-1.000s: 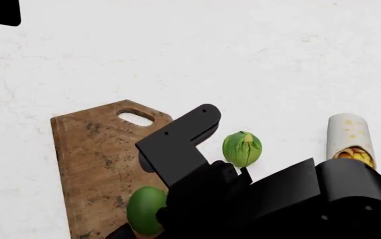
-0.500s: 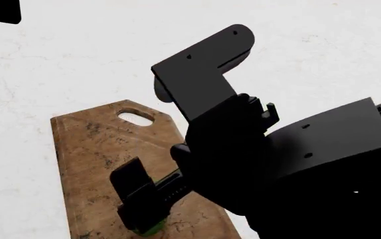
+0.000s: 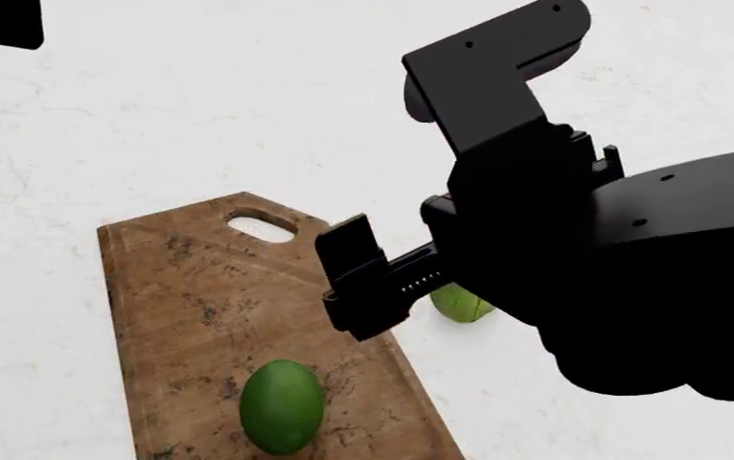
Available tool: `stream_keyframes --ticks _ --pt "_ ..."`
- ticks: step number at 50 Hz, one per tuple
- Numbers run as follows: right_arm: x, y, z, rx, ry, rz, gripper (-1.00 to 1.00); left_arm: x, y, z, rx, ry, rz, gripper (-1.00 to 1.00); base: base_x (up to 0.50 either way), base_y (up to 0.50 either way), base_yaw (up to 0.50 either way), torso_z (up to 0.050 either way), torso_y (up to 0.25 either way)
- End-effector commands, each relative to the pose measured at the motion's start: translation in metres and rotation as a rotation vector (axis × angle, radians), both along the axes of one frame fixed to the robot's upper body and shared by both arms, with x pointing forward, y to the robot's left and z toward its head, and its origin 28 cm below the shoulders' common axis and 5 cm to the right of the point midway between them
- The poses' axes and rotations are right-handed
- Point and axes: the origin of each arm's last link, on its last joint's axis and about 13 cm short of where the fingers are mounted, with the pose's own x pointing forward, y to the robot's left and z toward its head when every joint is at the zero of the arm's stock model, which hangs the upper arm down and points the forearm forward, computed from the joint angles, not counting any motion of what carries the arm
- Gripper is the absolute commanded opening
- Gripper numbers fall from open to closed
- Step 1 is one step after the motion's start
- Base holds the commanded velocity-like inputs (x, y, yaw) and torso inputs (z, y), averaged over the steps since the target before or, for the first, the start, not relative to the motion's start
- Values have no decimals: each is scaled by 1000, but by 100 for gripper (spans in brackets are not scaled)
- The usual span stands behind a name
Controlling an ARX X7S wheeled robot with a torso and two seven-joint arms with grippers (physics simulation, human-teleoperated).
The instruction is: Clear the non-vegetable object off the cutting board and place the vegetables onto it.
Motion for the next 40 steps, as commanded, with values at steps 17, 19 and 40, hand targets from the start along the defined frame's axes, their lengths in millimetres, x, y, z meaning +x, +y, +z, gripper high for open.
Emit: stream_keyframes --ticks 17,19,40 --pt "31 0 -24 -31 50 -34 100 0 -4 4 -15 -15 -30 100 0 0 0 0 0" --pt "34 -1 -27 -30 58 -42 100 0 -4 3 -16 -14 -29 100 0 0 0 0 0" --pt "54 -8 -53 -62 97 -99 100 1 -5 2 -15 -13 -30 100 0 0 0 0 0"
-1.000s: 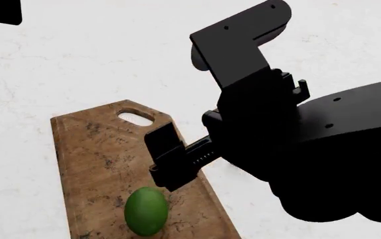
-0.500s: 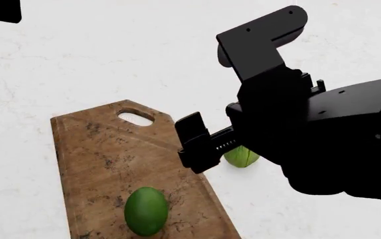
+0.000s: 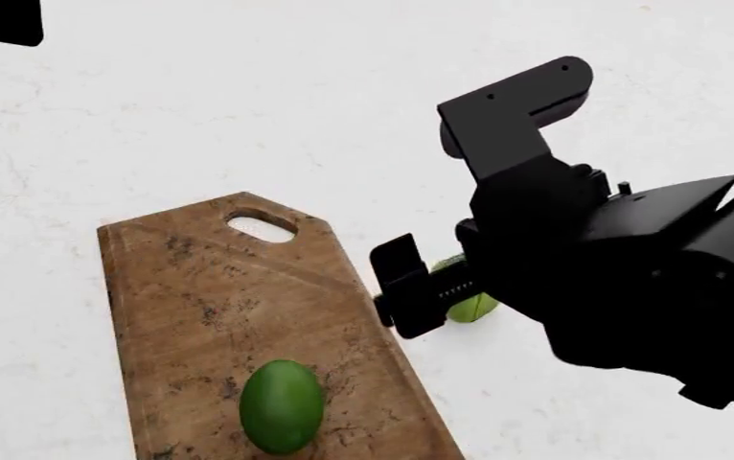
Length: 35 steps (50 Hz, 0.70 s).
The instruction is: Clear the non-vegetable object off the cutting board and place the vegetables onto it.
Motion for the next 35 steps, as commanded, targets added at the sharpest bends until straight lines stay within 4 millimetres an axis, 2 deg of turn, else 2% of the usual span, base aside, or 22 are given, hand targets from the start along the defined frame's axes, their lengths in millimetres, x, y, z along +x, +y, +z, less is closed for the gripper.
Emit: stream_keyframes --ticks 1,25,35 --pt "9 4 -10 2 16 11 100 1 -4 0 -15 -11 -30 100 0 0 0 0 0" --pt "22 2 -39 -27 84 -6 100 1 -4 -1 -15 -8 -31 100 0 0 0 0 0" --pt "20 3 -46 -5 121 8 100 0 -5 2 -14 -13 -36 100 0 0 0 0 0"
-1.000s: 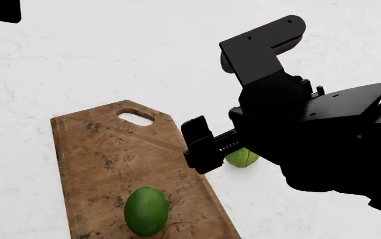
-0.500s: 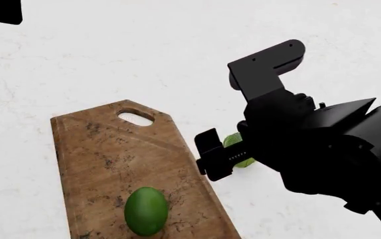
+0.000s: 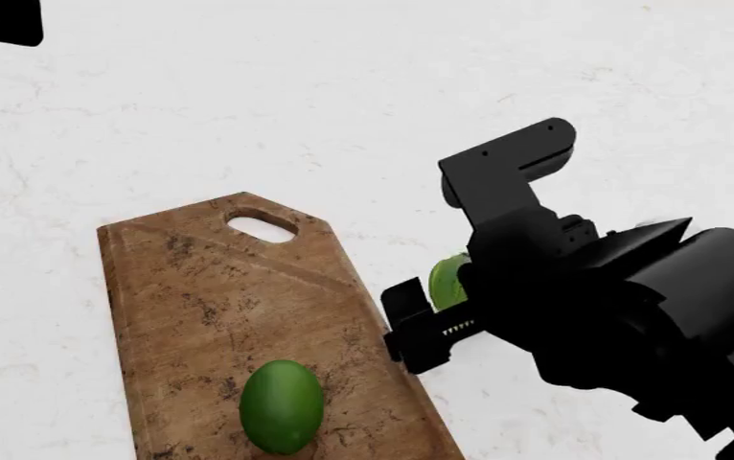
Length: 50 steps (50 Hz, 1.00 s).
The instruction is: Clear the non-vegetable object off the cutting board and place the vegetables onto it.
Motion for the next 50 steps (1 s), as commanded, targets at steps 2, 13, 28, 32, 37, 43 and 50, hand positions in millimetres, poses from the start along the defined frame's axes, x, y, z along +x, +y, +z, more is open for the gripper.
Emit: stream_keyframes --ticks 2,13,28,32,37,43,50 --pt "2 5 -9 20 32 39 100 0 -5 2 -14 -15 -33 100 0 0 0 0 0" --pt "0 4 -9 13 35 40 -100 0 -6 3 -15 -16 -36 100 0 0 0 0 0" --pt "-39 27 50 52 -107 210 -100 -1 -6 5 -17 -21 -36 100 0 0 0 0 0" --pt "-43 34 60 77 -107 250 -100 -2 -5 4 -15 -20 -34 100 0 0 0 0 0" --pt "-41 46 78 58 -102 299 -100 -1 -7 4 -19 -21 -39 100 0 0 0 0 0" --pt "-28 60 100 33 -96 330 -100 -2 -5 2 -21 -19 -39 100 0 0 0 0 0" --pt "-12 80 119 4 -63 365 -100 -2 -6 4 -20 -26 -38 100 0 0 0 0 0"
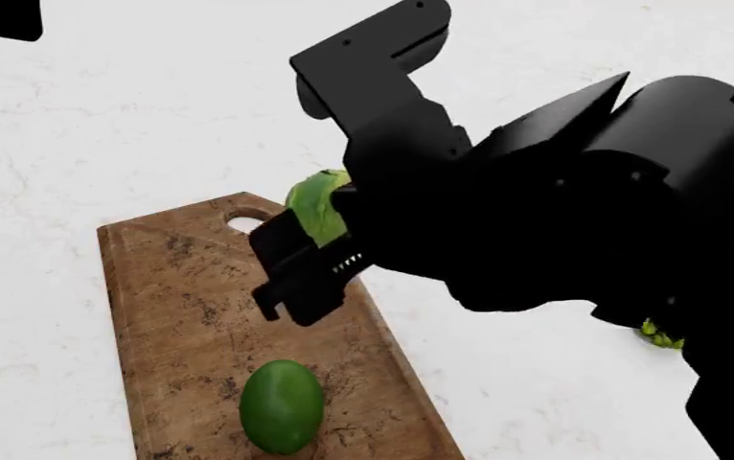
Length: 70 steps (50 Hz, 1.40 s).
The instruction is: Clear the non-vegetable object off the cutting board and place the vegetables onto it.
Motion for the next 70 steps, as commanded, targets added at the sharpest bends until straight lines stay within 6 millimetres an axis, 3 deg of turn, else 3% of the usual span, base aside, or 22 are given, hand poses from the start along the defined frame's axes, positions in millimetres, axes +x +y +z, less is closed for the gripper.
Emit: stream_keyframes --ticks 1,9,15,23,31,42,70 --pt "17 33 37 -48 -6 100 -100 1 -4 1 -17 -16 -32 100 0 0 0 0 0" --pt "31 56 46 -10 32 102 -100 1 -4 3 -20 -20 -33 100 0 0 0 0 0" --pt "44 73 35 -21 56 101 -100 0 -1 5 -19 -25 -26 100 0 0 0 0 0" --pt "43 86 27 6 82 130 -100 -3 2 7 -17 -28 -16 100 0 0 0 0 0" --pt "42 91 13 17 106 125 -100 -9 5 8 -16 -32 -2 100 0 0 0 0 0" --pt "45 92 -23 -31 128 98 -100 -11 10 3 -20 -25 13 100 0 0 0 0 0" --pt "42 94 -55 -44 187 90 -100 -15 9 9 -11 -29 16 100 0 0 0 0 0"
